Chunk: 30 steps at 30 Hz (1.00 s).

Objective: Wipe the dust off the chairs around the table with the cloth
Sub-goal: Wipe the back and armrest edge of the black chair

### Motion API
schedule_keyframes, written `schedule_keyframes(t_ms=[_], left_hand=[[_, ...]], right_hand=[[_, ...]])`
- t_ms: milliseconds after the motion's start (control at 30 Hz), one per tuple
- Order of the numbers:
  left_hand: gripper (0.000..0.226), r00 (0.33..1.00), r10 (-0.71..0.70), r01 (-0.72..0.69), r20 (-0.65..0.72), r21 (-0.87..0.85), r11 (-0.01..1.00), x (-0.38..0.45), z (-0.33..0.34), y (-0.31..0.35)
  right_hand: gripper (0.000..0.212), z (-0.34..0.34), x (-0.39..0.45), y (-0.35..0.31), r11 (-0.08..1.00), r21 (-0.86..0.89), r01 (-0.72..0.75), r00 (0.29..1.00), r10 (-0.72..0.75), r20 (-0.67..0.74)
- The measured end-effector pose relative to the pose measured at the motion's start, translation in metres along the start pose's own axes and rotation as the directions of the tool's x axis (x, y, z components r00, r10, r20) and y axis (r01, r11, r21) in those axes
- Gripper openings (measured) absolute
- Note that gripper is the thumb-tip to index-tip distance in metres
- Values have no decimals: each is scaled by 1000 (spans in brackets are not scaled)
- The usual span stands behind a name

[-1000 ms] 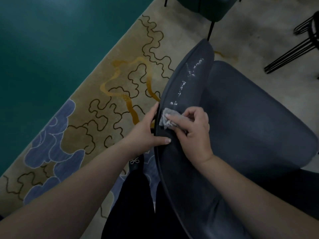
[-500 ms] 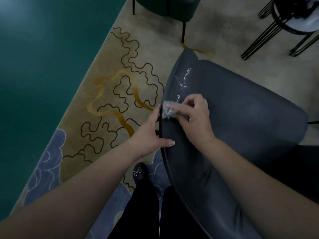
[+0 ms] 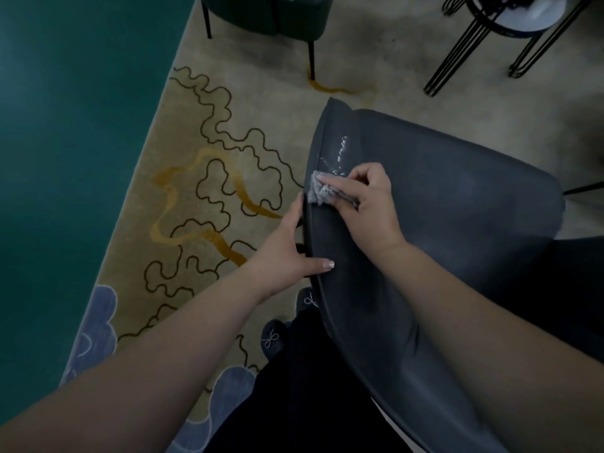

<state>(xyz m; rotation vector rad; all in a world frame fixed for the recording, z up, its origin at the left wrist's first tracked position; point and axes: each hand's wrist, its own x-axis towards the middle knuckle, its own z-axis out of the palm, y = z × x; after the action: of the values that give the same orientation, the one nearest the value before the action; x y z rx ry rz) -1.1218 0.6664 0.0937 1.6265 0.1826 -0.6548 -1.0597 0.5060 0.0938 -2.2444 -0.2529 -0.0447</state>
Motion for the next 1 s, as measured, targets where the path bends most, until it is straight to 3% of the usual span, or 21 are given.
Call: schedule_keyframes(t_ms=[200,400,600,800,1000], left_hand=[[117,998,-54,54,10,-4,999,7,-5,2],[115,998,-54,54,18,-5,999,21,-13,13],[114,998,-60,61,33,-12,998,37,-18,27],[110,999,-47,47,17,13,999,54,-24,42],[111,997,-75,76,-25,48,996,65,-27,47]], right_hand=[[43,2,-27,4,999,-21,32,999,-32,-14],[37,4,29,9,1000,-15,-12,999,12,-38],[42,1,12,15,999,15,40,999,-40,-7],[37,4,72,22,999,42,32,999,-31,-28],[44,7,32,29,995,62,82,996,-80,-36]])
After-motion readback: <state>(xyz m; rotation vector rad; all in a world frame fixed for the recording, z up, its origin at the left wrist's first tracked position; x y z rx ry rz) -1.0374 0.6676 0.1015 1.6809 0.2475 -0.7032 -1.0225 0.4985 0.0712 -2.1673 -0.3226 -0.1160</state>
